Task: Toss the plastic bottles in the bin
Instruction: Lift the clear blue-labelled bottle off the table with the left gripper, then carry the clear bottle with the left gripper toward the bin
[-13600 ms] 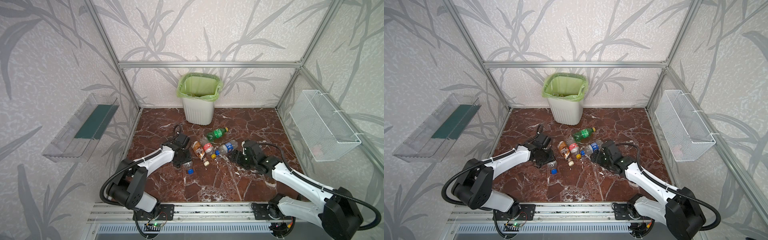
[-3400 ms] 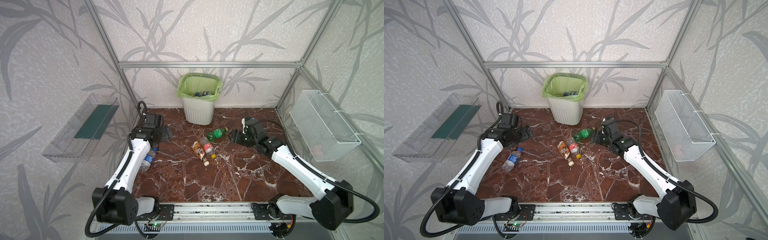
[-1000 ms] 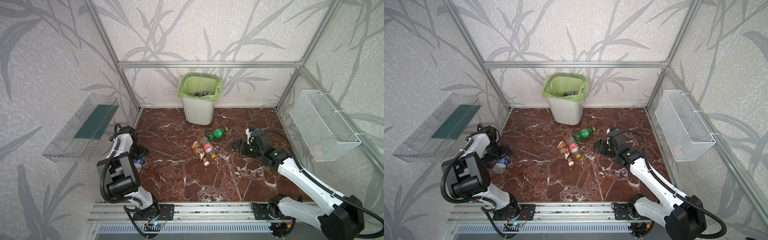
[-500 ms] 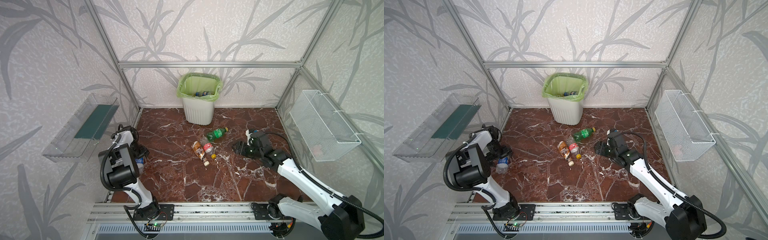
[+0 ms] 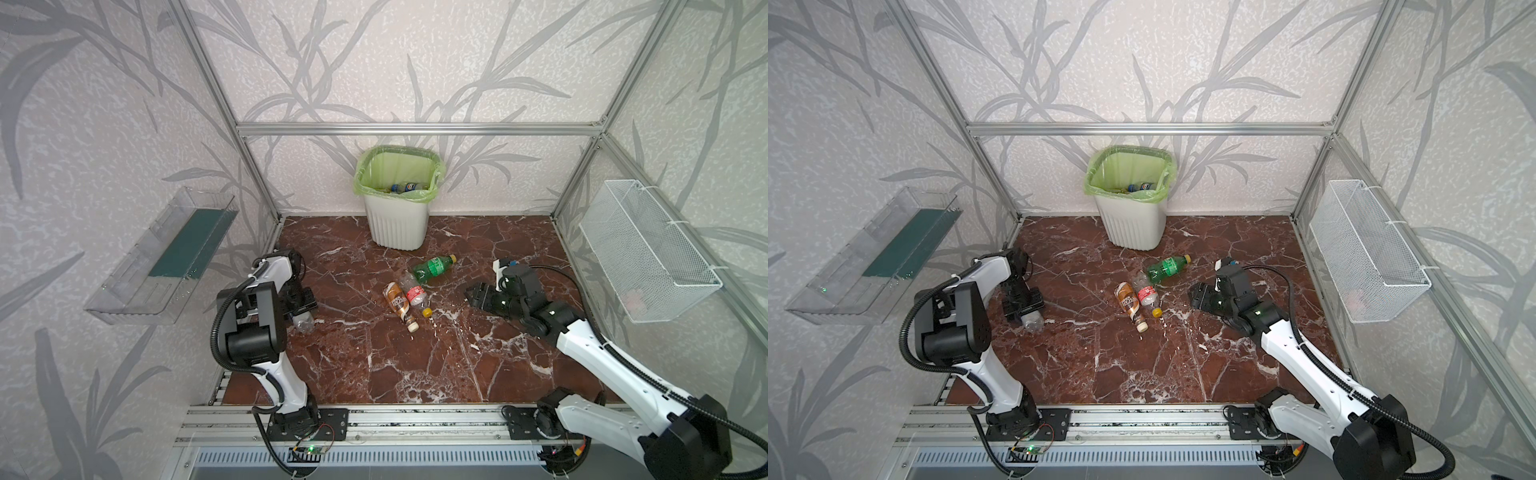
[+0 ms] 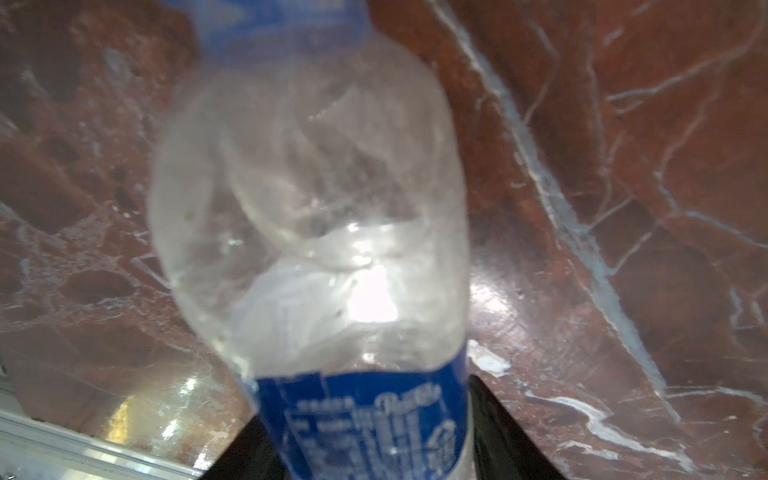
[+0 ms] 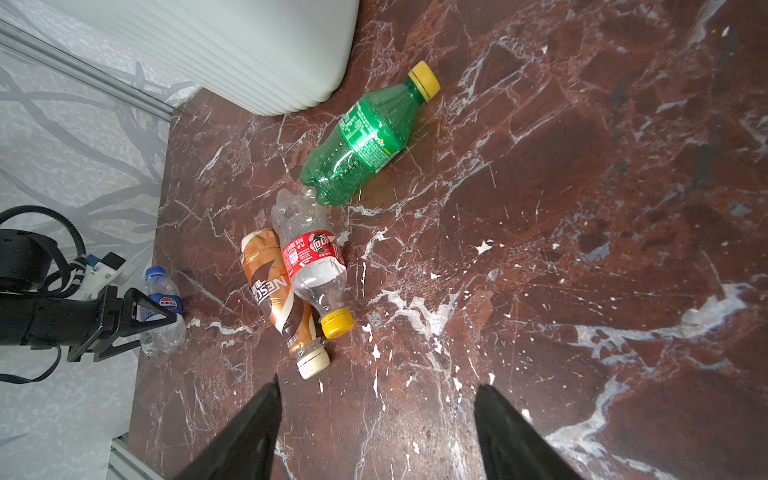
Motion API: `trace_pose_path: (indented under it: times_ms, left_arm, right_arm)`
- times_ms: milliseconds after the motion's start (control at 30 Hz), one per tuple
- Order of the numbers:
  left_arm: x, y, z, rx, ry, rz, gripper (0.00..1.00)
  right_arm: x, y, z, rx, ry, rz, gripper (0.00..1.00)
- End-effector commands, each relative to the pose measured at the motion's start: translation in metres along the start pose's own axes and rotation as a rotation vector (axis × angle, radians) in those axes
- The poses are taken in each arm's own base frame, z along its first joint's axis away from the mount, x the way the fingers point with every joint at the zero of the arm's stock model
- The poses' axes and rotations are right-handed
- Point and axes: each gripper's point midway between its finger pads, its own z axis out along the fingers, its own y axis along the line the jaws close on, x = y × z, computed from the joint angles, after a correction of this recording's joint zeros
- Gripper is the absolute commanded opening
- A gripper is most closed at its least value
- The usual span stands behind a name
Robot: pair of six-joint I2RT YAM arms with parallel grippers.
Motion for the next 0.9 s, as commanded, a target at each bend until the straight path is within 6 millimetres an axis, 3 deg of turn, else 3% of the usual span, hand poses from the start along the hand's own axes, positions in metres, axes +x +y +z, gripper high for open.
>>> trace_pose_path:
  times_ms: [0,233,433,700,867]
  left_arm:
    - [0.018,-0.027,0.001,0.030,0.035,0.103,0.59]
    - [0.060,-0.083,-0.007,0.048,0.002,0.255,0.57]
    - [0.107,-0.115,-0.005,0.080,-0.032,0.317,0.57]
    - [0.162,-0.119,0.010,0.010,-0.046,0.391,0.59]
    - [0.171,-0.117,0.022,-0.024,-0.054,0.414,0.69]
  right_arm:
    - [-0.003,0.001,-0.004,-0.011,-0.024,0.004,0.73]
    - [-0.004,0.000,-0.010,0.001,-0.030,-0.005,0.73]
    - [-0.006,0.001,-0.013,0.006,-0.031,-0.002,0.72]
    - [-0.007,-0.002,-0.015,0.026,-0.033,0.007,0.72]
    - [-0.008,-0.004,-0.017,0.038,-0.038,0.015,0.72]
